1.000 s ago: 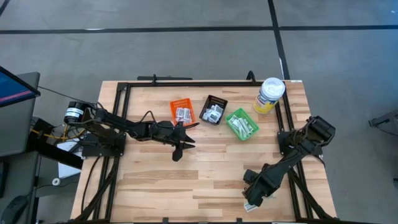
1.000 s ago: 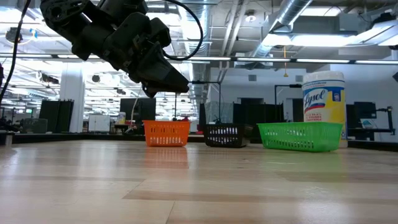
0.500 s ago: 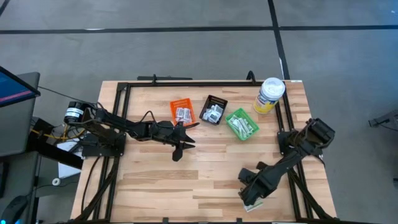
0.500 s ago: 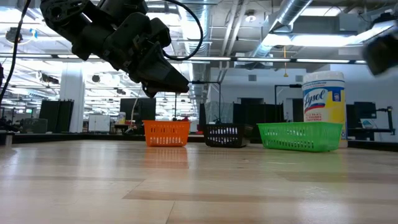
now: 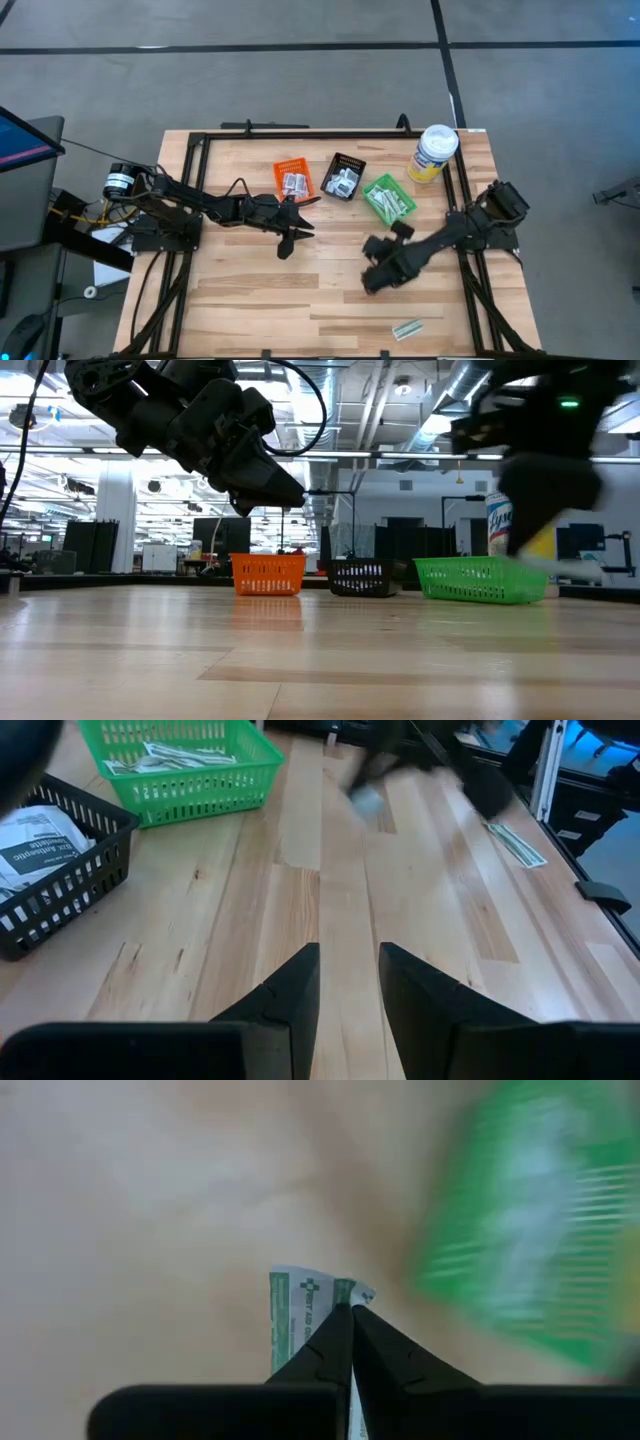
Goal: Pick & Place First Aid Supplies
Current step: Put the green bandage pack into the green basket
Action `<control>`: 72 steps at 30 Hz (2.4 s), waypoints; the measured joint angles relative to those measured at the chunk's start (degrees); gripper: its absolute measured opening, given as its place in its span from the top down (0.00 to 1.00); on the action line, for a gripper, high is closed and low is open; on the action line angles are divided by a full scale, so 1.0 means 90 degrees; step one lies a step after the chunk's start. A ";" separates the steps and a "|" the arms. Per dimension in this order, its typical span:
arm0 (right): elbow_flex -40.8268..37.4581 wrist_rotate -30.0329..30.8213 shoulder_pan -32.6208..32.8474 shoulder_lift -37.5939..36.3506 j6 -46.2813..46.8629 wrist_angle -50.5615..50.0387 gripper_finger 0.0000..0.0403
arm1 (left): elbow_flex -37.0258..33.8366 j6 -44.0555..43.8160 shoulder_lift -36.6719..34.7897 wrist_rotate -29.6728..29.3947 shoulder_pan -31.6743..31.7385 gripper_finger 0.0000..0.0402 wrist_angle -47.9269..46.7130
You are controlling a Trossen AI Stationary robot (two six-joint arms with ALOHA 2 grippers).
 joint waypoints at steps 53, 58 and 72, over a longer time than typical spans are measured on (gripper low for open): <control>0.0470 -0.0527 0.0167 -0.0346 0.0465 -0.1570 0.76 | 0.0001 -0.0187 0.0000 0.0001 -0.0180 0.74 0.0042; 0.0468 -0.1715 0.1210 -0.0346 0.0409 -0.0293 0.76 | 0.0000 -0.0187 0.0000 0.0000 -0.0180 0.74 0.0042; 0.0468 -0.2601 0.3153 0.0159 0.3365 0.0844 0.76 | 0.0002 -0.0203 0.0000 0.0000 -0.0180 0.74 0.0098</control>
